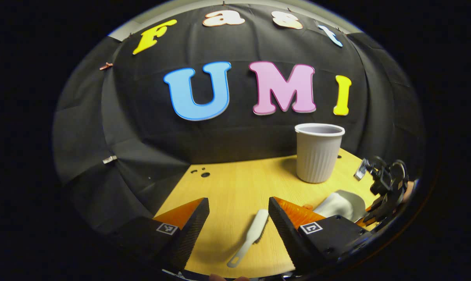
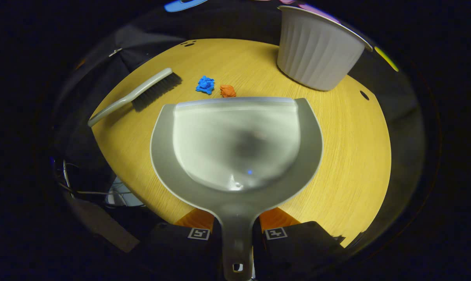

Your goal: Pick up the small broom and dustpan from the desktop, sweep the trash into the dustpan with the broom, and then empty the trash into the garbage bin.

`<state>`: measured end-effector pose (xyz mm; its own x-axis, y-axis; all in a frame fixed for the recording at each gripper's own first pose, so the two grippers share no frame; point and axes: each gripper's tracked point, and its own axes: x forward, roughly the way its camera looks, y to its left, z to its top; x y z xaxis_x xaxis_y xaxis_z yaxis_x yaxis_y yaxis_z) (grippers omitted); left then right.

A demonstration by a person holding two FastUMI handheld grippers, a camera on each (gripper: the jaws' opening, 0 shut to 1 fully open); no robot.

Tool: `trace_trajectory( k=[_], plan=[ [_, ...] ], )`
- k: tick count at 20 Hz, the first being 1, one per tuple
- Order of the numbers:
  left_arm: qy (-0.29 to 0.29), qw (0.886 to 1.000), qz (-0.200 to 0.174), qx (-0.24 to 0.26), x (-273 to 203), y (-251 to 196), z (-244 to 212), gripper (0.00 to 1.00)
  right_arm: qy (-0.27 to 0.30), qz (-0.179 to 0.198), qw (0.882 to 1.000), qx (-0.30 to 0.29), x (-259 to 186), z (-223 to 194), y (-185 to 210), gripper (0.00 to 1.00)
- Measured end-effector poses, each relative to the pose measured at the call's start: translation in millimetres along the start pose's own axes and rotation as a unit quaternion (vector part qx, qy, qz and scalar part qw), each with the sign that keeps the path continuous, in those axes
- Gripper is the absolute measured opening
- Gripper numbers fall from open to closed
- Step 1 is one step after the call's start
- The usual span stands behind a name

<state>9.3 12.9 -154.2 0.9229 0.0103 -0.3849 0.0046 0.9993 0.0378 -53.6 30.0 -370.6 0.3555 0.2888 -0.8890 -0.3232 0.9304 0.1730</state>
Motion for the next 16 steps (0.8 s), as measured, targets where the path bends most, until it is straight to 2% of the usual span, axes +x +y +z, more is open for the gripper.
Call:
trace_trajectory(
  k=[3, 4, 6, 7, 9, 13, 15, 16],
  plan=[
    [0.059, 0.997, -0.039, 0.011, 13.5, -12.5, -34.6, 0.97, -0.005, 0.011, 1.0, -0.023, -17.9, -6.1, 2.6, 0.36],
    [0.081, 0.995, -0.051, 0.011, 18.0, -14.9, -47.4, 0.97, -0.006, 0.013, 1.0, -0.025, -22.5, -9.2, 1.8, 0.39],
    [0.127, 0.989, -0.069, 0.008, 27.4, -20.4, -71.7, 0.97, -0.009, 0.016, 1.0, -0.025, -31.2, -15.6, 2.1, 0.36],
    [0.152, 0.985, -0.077, 0.006, 32.9, -22.5, -85.6, 0.98, -0.01, 0.017, 0.999, -0.027, -34.1, -18.6, 1.9, 0.39],
    [0.203, 0.975, -0.095, 0.007, 40.0, -26.3, -112.1, 0.98, -0.008, 0.013, 0.999, -0.035, -38.8, -26.5, -0.6, 0.39],
    [0.28, 0.955, -0.097, 0.02, 63.0, -21.0, -157.2, 0.96, -0.003, 0.012, 1.0, -0.023, -46.2, -41.9, -5.6, 0.36],
    [0.312, 0.944, -0.1, 0.033, 71.0, -18.4, -178.5, 0.96, -0.001, 0.01, 1.0, -0.016, -46.9, -48.1, -8.1, 0.36],
    [0.328, 0.938, -0.102, 0.036, 76.5, -18.1, -187.9, 0.94, 0.0, 0.009, 1.0, -0.015, -46.5, -49.4, -8.7, 0.39]
  ],
)
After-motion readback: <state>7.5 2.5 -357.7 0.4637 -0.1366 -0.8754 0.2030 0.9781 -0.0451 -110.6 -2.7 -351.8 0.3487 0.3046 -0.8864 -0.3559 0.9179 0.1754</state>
